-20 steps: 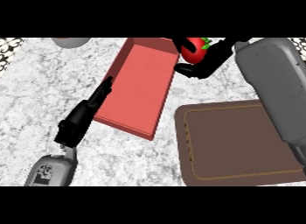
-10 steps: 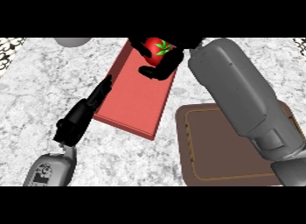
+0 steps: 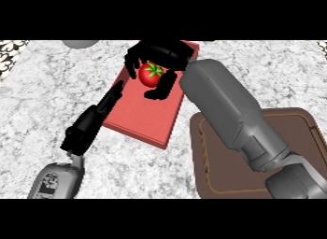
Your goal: Pick the tomato from the tray and place it in the cardboard box
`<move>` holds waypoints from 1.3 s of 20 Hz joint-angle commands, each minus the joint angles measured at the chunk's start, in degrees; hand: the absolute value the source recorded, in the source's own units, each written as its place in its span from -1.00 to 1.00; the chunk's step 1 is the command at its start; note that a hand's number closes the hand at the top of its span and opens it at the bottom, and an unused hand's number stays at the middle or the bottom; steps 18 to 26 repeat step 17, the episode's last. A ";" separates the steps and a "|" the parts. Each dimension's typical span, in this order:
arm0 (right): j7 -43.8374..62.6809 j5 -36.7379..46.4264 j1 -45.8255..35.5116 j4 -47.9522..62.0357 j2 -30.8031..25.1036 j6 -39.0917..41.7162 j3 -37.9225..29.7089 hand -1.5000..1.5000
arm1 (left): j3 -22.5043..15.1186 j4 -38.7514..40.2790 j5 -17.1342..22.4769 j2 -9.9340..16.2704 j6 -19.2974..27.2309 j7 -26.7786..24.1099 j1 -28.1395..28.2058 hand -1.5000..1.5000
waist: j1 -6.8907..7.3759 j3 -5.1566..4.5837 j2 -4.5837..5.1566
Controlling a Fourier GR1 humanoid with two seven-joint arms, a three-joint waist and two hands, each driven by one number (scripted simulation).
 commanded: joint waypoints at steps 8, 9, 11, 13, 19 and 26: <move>-4.76 -10.25 -3.26 12.44 1.21 5.89 -5.95 -1.00 | -1.46 1.46 -0.43 -1.22 -0.68 -1.84 -0.86 0.00 | 1.75 0.02 0.66; -5.62 -12.10 -1.87 12.81 1.21 7.13 -8.06 -1.00 | -0.79 -0.05 -0.13 -1.13 -0.27 -0.17 -1.83 0.00 | 1.20 0.06 0.48; -5.33 -16.45 -2.83 13.24 1.22 8.06 -12.79 -1.00 | 0.38 1.04 -0.02 0.53 -1.00 -1.67 -1.10 0.00 | 1.03 0.06 0.59; -5.00 -19.88 -4.34 14.79 -0.65 11.68 -16.51 -1.00 | -0.59 0.47 -0.42 -1.37 0.42 -1.10 -0.62 0.00 | 1.25 0.07 0.73; -1.61 -24.76 -7.29 18.69 -3.90 18.02 -21.78 -1.00 | -0.69 0.54 -0.44 -1.02 -0.10 -0.76 -0.69 0.00 | 1.85 0.05 0.88; -1.61 -24.76 -7.29 18.69 -3.90 18.02 -21.78 -1.00 | -0.69 0.54 -0.44 -1.02 -0.10 -0.76 -0.69 0.00 | 1.85 0.05 0.88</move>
